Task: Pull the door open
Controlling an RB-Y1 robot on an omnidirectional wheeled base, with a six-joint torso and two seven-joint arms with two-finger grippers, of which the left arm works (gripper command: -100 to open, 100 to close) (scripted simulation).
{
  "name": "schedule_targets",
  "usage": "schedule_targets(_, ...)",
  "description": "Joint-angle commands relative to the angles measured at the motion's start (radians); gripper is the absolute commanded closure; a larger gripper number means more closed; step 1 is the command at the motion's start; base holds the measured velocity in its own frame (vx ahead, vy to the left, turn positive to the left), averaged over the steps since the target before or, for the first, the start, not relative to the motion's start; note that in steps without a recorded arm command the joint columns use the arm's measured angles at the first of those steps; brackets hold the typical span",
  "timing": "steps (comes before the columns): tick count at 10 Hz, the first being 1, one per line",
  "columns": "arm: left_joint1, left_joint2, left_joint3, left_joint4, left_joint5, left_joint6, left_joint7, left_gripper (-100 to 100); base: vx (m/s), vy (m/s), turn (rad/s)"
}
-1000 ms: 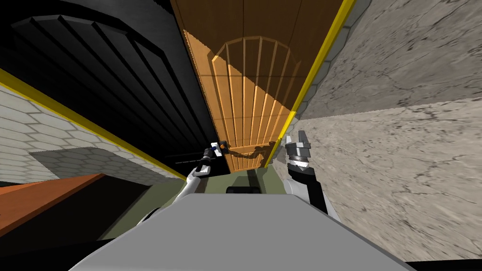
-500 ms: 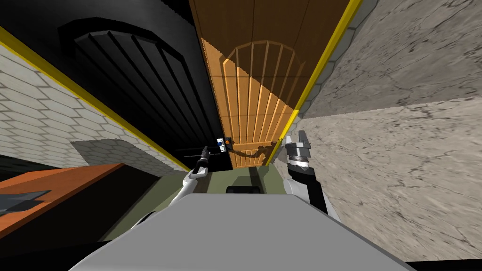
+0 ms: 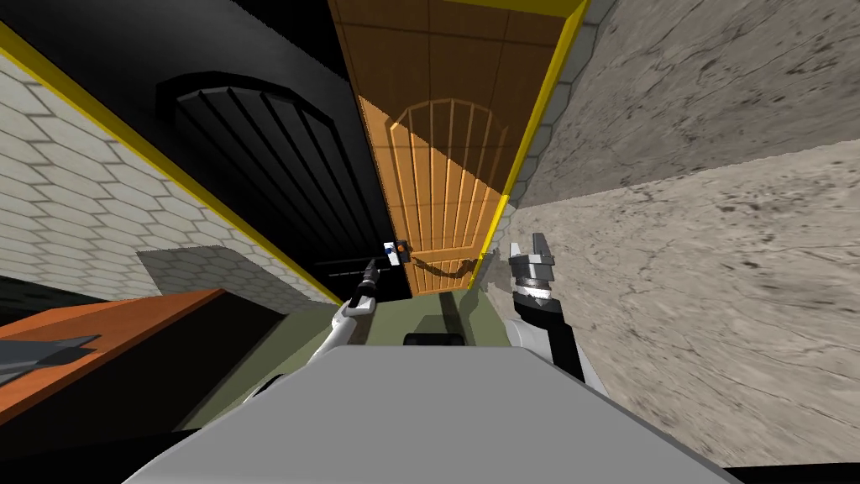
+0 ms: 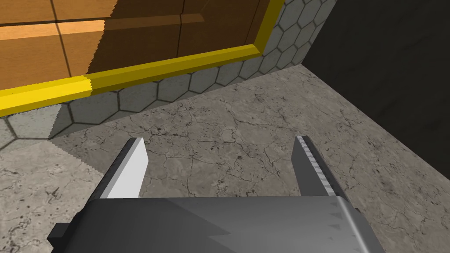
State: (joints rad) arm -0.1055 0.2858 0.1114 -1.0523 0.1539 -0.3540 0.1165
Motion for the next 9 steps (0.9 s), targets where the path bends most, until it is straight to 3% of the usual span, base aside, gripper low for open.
schedule_targets(1,0.000,0.000,0.000,0.000,0.000,0.000,0.000,-100,-0.058,-0.059,-0.026)
schedule_targets(2,0.015,0.019,0.026,0.017,0.005,-0.001,0.000,-100,-0.030,0.021,0.194)
schedule_targets(5,0.039,0.051,0.076,0.042,0.013,0.003,-0.006,-100,0.012,0.084,0.167)
schedule_targets(9,0.022,0.040,0.071,0.039,0.011,0.002,-0.010,-100,0.170,0.033,-0.042)
